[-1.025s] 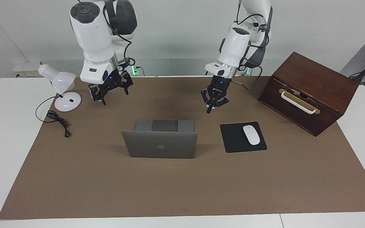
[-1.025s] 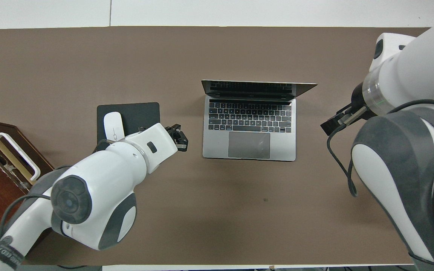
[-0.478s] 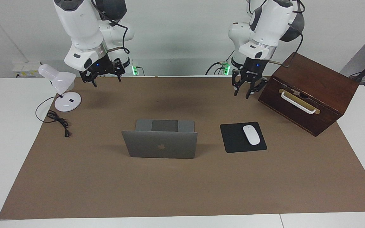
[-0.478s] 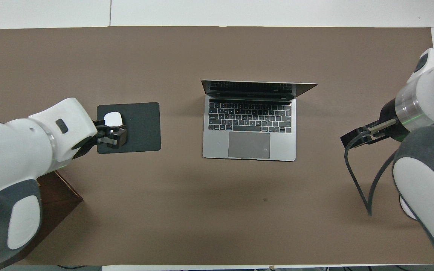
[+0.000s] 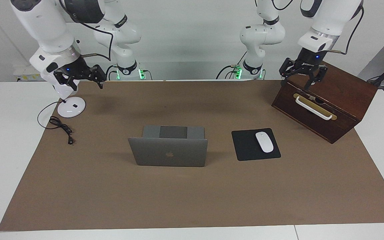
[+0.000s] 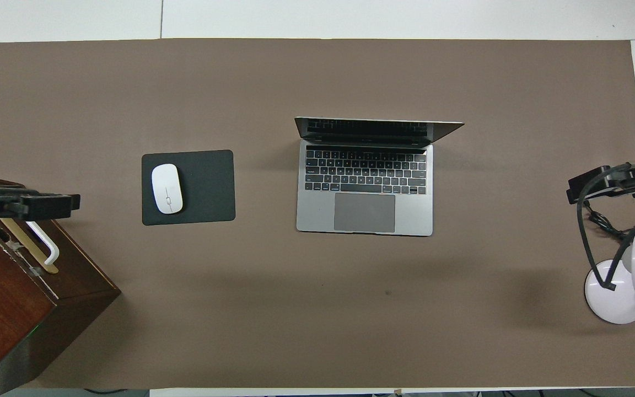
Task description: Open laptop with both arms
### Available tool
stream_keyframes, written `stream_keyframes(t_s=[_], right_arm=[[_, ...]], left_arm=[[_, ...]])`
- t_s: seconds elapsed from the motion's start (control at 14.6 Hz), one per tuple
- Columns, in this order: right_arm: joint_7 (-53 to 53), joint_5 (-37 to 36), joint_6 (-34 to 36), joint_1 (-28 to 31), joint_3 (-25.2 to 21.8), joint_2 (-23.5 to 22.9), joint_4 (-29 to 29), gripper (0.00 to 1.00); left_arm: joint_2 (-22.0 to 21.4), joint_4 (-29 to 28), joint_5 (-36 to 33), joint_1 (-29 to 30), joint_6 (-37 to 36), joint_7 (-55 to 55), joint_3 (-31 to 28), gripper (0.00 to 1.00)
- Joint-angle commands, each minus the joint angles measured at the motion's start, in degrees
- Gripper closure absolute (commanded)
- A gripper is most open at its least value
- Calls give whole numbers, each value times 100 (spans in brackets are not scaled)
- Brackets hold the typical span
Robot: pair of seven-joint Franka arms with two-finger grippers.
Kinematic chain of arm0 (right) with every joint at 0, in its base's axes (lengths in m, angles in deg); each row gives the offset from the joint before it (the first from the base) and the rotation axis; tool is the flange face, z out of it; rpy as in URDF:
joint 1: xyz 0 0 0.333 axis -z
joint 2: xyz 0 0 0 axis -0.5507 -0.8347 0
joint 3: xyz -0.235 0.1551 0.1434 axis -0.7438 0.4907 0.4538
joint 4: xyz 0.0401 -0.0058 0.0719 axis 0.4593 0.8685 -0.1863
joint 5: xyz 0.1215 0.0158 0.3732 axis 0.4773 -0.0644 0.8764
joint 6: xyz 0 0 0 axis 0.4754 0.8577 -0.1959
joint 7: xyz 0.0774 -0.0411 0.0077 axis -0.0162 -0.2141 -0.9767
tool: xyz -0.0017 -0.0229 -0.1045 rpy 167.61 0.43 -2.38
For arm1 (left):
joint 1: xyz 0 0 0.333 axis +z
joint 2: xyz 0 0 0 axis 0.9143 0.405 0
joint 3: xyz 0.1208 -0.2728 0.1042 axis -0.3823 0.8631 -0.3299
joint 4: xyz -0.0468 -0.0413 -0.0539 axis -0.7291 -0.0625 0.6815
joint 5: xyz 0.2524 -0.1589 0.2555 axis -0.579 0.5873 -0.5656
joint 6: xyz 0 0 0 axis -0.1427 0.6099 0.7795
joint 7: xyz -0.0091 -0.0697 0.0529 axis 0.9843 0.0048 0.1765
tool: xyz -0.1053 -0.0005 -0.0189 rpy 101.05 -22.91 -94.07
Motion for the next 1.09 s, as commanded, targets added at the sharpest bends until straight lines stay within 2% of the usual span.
stream_keyframes(t_s=[0.0, 0.14, 0.27, 0.41, 0.68, 0.89, 1.03], right_arm=[[45, 111, 50, 8, -78, 52, 32, 0], [45, 84, -158, -53, -87, 95, 4, 0], [27, 67, -685, -36, -87, 236, 373, 0], [27, 41, -705, -19, -78, 210, 287, 0], [18, 49, -591, 25, -87, 245, 277, 0], [36, 119, -617, 25, -96, 219, 286, 0], [53, 128, -626, -18, -69, 219, 269, 0]], left_arm=[[45, 197, -103, 350, -243, -302, 64, 0], [97, 476, -576, 455, -303, -322, 73, 0], [150, 566, -605, 744, -322, -260, 82, 0], [299, 819, -570, 790, -417, -224, 91, 0], [843, 1593, -552, 702, -1208, -216, 117, 0], [906, 1560, -569, 597, -1472, -181, 178, 0], [985, 1516, -578, 404, -1499, 213, 187, 0]])
